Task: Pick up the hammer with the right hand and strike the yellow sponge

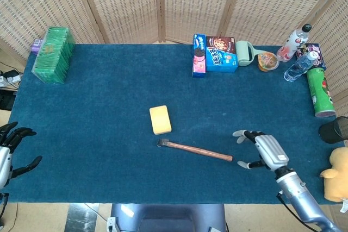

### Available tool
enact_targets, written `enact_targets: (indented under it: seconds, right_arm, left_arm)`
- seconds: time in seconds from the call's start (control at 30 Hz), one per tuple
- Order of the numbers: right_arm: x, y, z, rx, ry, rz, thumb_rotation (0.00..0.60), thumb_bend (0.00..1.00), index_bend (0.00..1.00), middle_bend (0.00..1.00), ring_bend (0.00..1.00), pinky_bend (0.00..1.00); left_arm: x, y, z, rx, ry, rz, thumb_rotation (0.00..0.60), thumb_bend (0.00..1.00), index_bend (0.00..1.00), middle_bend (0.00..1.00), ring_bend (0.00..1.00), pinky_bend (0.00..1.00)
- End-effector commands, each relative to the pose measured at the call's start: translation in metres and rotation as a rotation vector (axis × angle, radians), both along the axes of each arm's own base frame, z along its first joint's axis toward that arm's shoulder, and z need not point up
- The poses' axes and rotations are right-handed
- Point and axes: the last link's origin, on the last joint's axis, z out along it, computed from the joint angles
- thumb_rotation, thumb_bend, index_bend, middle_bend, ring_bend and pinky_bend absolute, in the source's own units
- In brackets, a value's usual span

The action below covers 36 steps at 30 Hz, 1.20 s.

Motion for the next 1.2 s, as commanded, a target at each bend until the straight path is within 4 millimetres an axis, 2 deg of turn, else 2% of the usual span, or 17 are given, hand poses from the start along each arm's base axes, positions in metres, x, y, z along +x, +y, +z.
enact_targets:
  seconds: [0.03,0.17,0.33,0.63,1.2]
  right_arm:
    - [0.024,-0.011,-0.015,0.062,0.002,0.021,0.600,0.18,0.29,0.37,0.32,0.28]
    - [0.040,-0.025,-0.039,0.120,0.019,0.021,0.600,0.18,0.29,0.37,0.33,0.29]
    - [0.051,-0.033,-0.057,0.152,0.049,0.014,0.600,0.18,0.29,0.37,0.34,0.29]
    - [0.057,-0.046,-0.082,0.169,0.126,-0.020,0.600,0.18,0.29,0.37,0.34,0.31]
    - [0.077,-0.046,-0.115,0.223,0.208,-0.071,0.600,0.19,0.29,0.39,0.38,0.34]
  left_arm:
    - [0.002,0.003,0.002,0.001,0.003,-0.009,0.600,0.22,0.32,0.30,0.13,0.10]
    - [0.005,0.010,0.001,-0.008,0.005,-0.021,0.600,0.22,0.32,0.29,0.13,0.10]
    - [0.003,0.014,0.000,-0.017,0.000,-0.015,0.600,0.22,0.32,0.30,0.13,0.10]
    - [-0.007,0.020,0.000,-0.027,-0.007,0.007,0.600,0.22,0.32,0.29,0.13,0.10]
    - [-0.021,0.019,0.003,-0.020,-0.025,0.024,0.600,0.22,0.32,0.29,0.13,0.10]
